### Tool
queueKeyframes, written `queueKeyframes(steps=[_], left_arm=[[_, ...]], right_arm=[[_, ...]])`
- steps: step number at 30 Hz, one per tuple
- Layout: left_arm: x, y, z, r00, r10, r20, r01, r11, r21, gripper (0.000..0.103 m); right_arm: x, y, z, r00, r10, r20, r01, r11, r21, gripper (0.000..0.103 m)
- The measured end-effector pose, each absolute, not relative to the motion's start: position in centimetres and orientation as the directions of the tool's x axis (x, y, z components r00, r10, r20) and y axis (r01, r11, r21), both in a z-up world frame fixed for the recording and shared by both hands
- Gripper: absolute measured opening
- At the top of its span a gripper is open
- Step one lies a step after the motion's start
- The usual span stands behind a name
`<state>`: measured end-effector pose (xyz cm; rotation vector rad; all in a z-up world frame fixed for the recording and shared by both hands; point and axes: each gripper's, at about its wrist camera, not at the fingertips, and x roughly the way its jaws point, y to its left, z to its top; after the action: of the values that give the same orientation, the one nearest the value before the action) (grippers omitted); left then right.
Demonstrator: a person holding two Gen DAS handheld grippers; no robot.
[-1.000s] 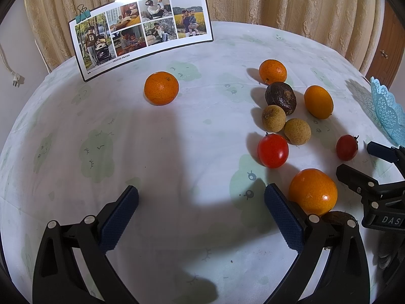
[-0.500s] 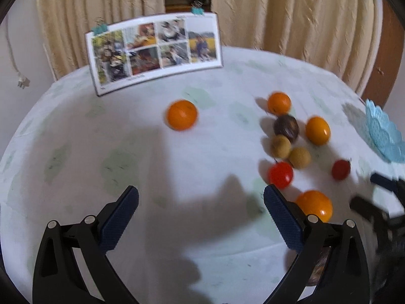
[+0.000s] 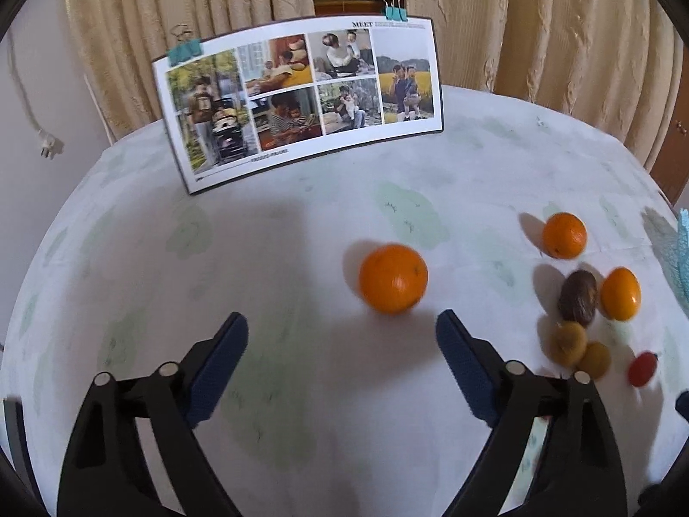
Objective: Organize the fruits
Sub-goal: 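Grasp a large orange with the left tool while the right tool grasps another orange, then carry the orange into the blue basket and open the right tool while the left tool carries its orange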
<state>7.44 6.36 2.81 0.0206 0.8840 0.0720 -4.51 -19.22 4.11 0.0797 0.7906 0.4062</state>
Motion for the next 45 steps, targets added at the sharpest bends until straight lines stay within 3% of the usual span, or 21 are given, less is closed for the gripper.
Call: queueKeyframes(steps=[8, 15, 17, 19, 22, 29, 34, 39, 42, 45], left_arm=[[10.2, 4.8, 2.2, 0.633, 0.048, -0.772, 0.006, 0.998, 0.067, 0.083], [11.5, 4.8, 1.1, 0.602, -0.004, -0.799, 0.030, 0.999, 0.018, 0.052], [11.4, 4.9, 0.8, 0.604, -0.011, -0.797, 0.029, 1.000, 0.008, 0.047], [11.4, 4.9, 0.9, 0.608, -0.025, -0.794, 0.036, 0.999, -0.004, 0.039], [11.3, 5.2, 1.0, 0.609, -0.058, -0.791, 0.047, 0.998, -0.038, 0.039], [10.4, 5.8, 2.3, 0.634, -0.078, -0.770, 0.040, 0.997, -0.068, 0.039], [9.5, 5.7, 3.6, 0.660, -0.068, -0.749, 0.031, 0.998, -0.063, 0.039], [9.0, 5.4, 4.1, 0.671, -0.066, -0.738, 0.037, 0.998, -0.055, 0.039], [9.0, 5.5, 4.1, 0.672, -0.065, -0.738, 0.035, 0.998, -0.057, 0.039], [8.8, 5.6, 4.3, 0.674, -0.064, -0.736, 0.029, 0.998, -0.060, 0.039]], right_arm=[[-4.6, -18.3, 4.0, 0.617, 0.404, -0.675, -0.347, 0.910, 0.227, 0.101], [-5.0, -16.3, 3.9, 0.595, 0.428, -0.680, -0.398, 0.892, 0.213, 0.100], [-5.0, -15.6, 3.8, 0.589, 0.429, -0.685, -0.411, 0.889, 0.204, 0.099], [-4.9, -14.9, 3.6, 0.582, 0.424, -0.694, -0.418, 0.888, 0.193, 0.090], [-4.4, -14.3, 3.4, 0.574, 0.410, -0.709, -0.415, 0.892, 0.180, 0.081], [-2.9, -12.9, 2.8, 0.548, 0.402, -0.733, -0.416, 0.892, 0.178, 0.074], [-1.9, -11.9, 1.7, 0.518, 0.375, -0.769, -0.412, 0.897, 0.159, 0.060], [-1.6, -11.4, 1.3, 0.519, 0.347, -0.781, -0.410, 0.903, 0.129, 0.054], [-1.8, -11.3, 1.6, 0.517, 0.368, -0.773, -0.424, 0.894, 0.142, 0.040], [-2.3, -11.6, 2.0, 0.534, 0.361, -0.765, -0.416, 0.900, 0.135, 0.040]])
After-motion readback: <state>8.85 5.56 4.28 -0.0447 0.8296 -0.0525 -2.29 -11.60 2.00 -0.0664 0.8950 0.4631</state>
